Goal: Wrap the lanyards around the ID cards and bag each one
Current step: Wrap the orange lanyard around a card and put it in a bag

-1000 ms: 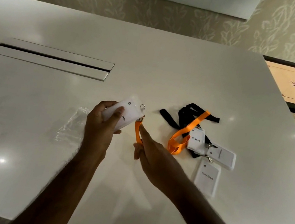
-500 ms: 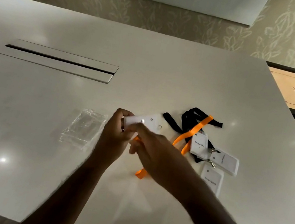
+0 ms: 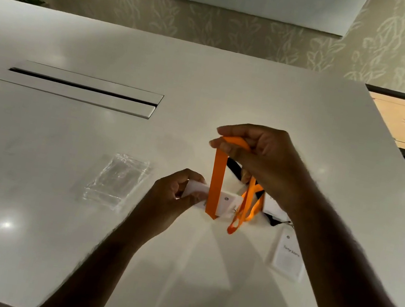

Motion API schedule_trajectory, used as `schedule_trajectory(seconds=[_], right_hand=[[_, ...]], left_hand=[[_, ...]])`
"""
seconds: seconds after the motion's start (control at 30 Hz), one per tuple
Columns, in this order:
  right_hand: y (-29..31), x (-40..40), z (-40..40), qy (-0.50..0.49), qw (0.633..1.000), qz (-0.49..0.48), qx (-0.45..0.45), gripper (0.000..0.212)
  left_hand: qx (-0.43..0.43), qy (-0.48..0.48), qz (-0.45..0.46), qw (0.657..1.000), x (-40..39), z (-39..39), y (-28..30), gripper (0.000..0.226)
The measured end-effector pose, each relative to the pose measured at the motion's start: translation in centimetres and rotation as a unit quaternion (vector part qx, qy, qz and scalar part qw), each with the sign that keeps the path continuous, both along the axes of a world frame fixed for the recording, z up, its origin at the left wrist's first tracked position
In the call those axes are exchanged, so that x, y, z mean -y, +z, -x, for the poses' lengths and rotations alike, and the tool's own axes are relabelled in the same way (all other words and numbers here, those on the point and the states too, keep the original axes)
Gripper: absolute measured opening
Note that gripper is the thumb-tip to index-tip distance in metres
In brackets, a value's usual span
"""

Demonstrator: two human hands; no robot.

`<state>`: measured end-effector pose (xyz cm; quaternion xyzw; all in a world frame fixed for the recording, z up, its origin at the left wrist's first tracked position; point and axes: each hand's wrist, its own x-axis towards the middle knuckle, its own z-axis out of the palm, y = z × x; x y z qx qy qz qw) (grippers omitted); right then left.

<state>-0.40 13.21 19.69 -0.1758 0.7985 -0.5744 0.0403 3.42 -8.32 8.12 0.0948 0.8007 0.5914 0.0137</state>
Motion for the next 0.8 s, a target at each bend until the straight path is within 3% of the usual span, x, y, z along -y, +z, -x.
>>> schedule_trajectory(seconds=[0.23,0.33,0.47,0.6,0.7,0.8], right_hand=[[-2.2,-1.6,2.4,0.000,0.995,0.065,0.071,0.028],[-3.9,-1.7,2.4,0.005,0.986,0.106,0.129,0.029],[-6.5,-1.1,1.5,0.030,0.963,0.176,0.203,0.031],[-8.6,-0.6,-0.4,0.050,0.953,0.181,0.236,0.033],[-10.0,-0.4,-1.7,0.092,0.943,0.201,0.251,0.036],[-10.7,0.5,-3.0,0.109,0.954,0.184,0.211,0.029]], left_hand=[[0.001,-0.057,-0.086,0.995,0.1,-0.4,1.0,0.019],[0.015,-0.065,-0.175,0.982,0.5,-0.5,1.7,0.022],[0.013,-0.026,-0.241,0.970,0.7,-0.1,2.5,0.022],[0.010,0.022,-0.286,0.958,0.7,0.6,2.8,0.025],[-0.003,0.072,-0.264,0.962,0.8,1.1,2.9,0.022],[-0.011,0.113,-0.230,0.967,0.9,1.6,2.5,0.022]])
